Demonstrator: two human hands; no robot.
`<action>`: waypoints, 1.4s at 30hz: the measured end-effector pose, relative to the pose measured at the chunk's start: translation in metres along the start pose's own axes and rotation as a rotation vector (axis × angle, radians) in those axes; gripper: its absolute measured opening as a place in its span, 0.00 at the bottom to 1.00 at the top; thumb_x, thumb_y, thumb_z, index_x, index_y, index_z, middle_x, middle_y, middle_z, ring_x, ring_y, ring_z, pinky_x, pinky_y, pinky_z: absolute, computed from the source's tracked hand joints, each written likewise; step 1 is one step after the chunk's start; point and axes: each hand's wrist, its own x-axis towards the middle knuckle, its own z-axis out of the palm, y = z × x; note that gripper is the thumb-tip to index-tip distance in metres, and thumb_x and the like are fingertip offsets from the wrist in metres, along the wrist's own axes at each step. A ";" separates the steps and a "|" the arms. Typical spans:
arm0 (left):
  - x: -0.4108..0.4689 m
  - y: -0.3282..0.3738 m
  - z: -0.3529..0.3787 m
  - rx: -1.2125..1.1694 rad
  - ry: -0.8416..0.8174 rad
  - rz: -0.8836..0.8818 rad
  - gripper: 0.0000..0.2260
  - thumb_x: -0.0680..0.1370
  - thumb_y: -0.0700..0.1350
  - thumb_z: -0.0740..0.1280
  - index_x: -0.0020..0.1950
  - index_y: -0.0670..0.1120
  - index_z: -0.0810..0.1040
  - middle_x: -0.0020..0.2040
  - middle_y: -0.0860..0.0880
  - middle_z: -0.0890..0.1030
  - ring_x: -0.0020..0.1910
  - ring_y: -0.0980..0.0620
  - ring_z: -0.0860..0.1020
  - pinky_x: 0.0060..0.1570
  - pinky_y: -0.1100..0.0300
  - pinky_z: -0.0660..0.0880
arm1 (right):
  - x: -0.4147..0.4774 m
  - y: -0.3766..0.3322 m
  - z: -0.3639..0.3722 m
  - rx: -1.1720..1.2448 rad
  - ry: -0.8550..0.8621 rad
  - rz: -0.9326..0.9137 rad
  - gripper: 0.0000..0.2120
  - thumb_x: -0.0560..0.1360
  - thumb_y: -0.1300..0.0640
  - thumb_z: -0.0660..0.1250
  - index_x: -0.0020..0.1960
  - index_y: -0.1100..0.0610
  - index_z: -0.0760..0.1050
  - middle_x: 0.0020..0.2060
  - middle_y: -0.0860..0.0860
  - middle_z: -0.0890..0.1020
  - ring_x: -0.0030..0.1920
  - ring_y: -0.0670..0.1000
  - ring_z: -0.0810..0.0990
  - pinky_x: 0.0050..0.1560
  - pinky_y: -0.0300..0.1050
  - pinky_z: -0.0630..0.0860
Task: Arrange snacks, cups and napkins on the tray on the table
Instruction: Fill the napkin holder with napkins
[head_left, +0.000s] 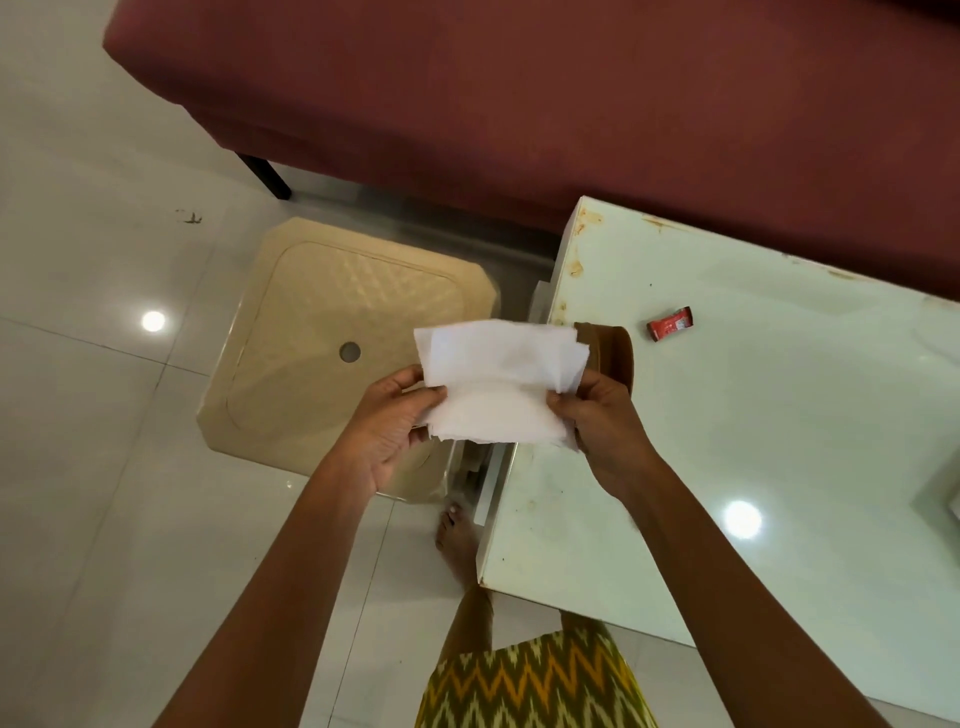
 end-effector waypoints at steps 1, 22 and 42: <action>-0.001 0.000 0.002 -0.020 -0.001 -0.005 0.10 0.74 0.34 0.65 0.48 0.49 0.80 0.42 0.50 0.84 0.41 0.54 0.81 0.35 0.61 0.78 | -0.001 0.000 0.000 0.043 -0.002 0.011 0.13 0.76 0.67 0.60 0.45 0.52 0.77 0.41 0.44 0.80 0.42 0.45 0.78 0.33 0.31 0.77; -0.005 0.014 0.052 -0.091 -0.081 -0.208 0.07 0.75 0.34 0.63 0.40 0.38 0.79 0.27 0.48 0.82 0.24 0.57 0.80 0.23 0.68 0.75 | -0.037 0.026 -0.049 -0.754 0.190 -0.614 0.28 0.66 0.61 0.75 0.64 0.56 0.70 0.63 0.57 0.75 0.60 0.48 0.69 0.61 0.38 0.66; 0.005 0.028 0.161 0.528 -0.169 0.110 0.13 0.77 0.36 0.60 0.57 0.48 0.76 0.56 0.49 0.79 0.55 0.52 0.77 0.59 0.56 0.75 | -0.027 0.039 -0.038 -0.317 0.810 -0.348 0.05 0.67 0.62 0.73 0.42 0.61 0.78 0.36 0.53 0.83 0.35 0.51 0.80 0.35 0.22 0.68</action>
